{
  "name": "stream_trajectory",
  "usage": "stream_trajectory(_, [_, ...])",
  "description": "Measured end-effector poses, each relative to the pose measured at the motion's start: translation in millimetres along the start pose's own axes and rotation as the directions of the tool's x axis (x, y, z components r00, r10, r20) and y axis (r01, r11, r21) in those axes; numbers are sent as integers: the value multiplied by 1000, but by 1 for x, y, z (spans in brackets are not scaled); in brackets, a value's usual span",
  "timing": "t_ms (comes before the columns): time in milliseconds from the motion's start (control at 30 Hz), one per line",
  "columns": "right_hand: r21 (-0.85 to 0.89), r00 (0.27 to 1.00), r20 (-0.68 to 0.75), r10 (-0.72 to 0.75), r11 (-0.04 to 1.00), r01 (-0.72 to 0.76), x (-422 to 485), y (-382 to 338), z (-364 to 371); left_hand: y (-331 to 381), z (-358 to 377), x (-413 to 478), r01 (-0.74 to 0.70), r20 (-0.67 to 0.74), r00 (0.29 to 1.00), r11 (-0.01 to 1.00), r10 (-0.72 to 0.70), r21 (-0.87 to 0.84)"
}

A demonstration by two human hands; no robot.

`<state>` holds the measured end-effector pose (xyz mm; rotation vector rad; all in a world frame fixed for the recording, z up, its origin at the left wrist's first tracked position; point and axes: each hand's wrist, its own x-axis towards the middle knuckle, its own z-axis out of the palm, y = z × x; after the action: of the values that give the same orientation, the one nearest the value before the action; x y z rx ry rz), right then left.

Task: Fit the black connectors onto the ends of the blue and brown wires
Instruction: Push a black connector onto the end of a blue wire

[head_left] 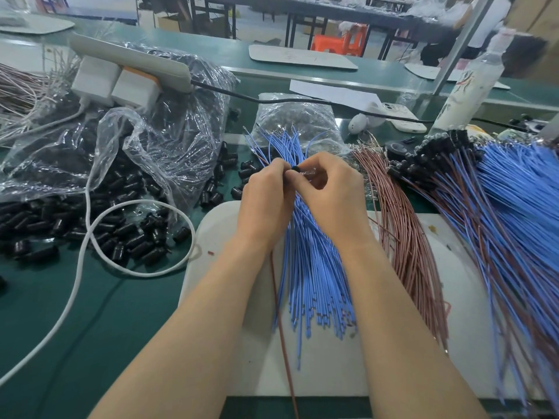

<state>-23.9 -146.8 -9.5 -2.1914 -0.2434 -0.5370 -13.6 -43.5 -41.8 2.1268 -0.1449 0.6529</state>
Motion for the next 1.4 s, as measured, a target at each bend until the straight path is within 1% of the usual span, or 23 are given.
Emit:
stream_trajectory(67, [34,1000,11,5,999,-5,1,-1,-4,-2,-1,0,-1,-15,1000,1000,1,-3])
stream_trajectory(200, [117,999,-26,43,992,-40,6,2,-15,-8,-1,3,28,-7,1000,999,-28,-17])
stream_trajectory(300, [172,998,7,54,984,-55,7,3,-19,-10,0,5,32,-13,999,999,-32,-20])
stream_trajectory(467, [210,998,65,27,977,-40,6,0,-19,-12,0,5,21,-17,1000,999,-21,-24])
stream_trajectory(567, [189,996,85,14,981,-30,5,-2,-18,-10,0,5,27,-12,1000,999,-28,-28])
stream_trajectory(667, [120,999,50,-14,993,8,4,-2,-16,-9,-1,5,21,-7,1000,999,-22,-28])
stream_trajectory(767, [60,999,22,-47,997,46,4,-2,-14,-8,-1,6,16,-6,1000,1000,-16,3])
stream_trajectory(933, [-19,996,24,-81,996,82,4,-2,-11,-6,-2,4,22,3,1000,999,-23,46])
stream_trajectory(1067, [-49,996,7,-89,995,89,4,-1,-10,-5,-3,3,-7,30,1000,996,4,93])
stream_trajectory(1133, [-55,997,-19,-74,996,73,5,2,-12,-5,-3,3,-20,92,996,998,14,63])
stream_trajectory(1200, [-55,999,-20,-39,998,37,7,7,-17,-5,-5,3,-23,170,985,999,27,-23])
stream_trajectory(1267, [-30,1000,15,4,1000,-4,9,12,-22,-7,-6,4,-27,186,982,997,40,-74])
stream_trajectory(1400, [48,992,106,65,996,-70,10,20,-27,-11,-7,5,-53,203,976,992,75,-113])
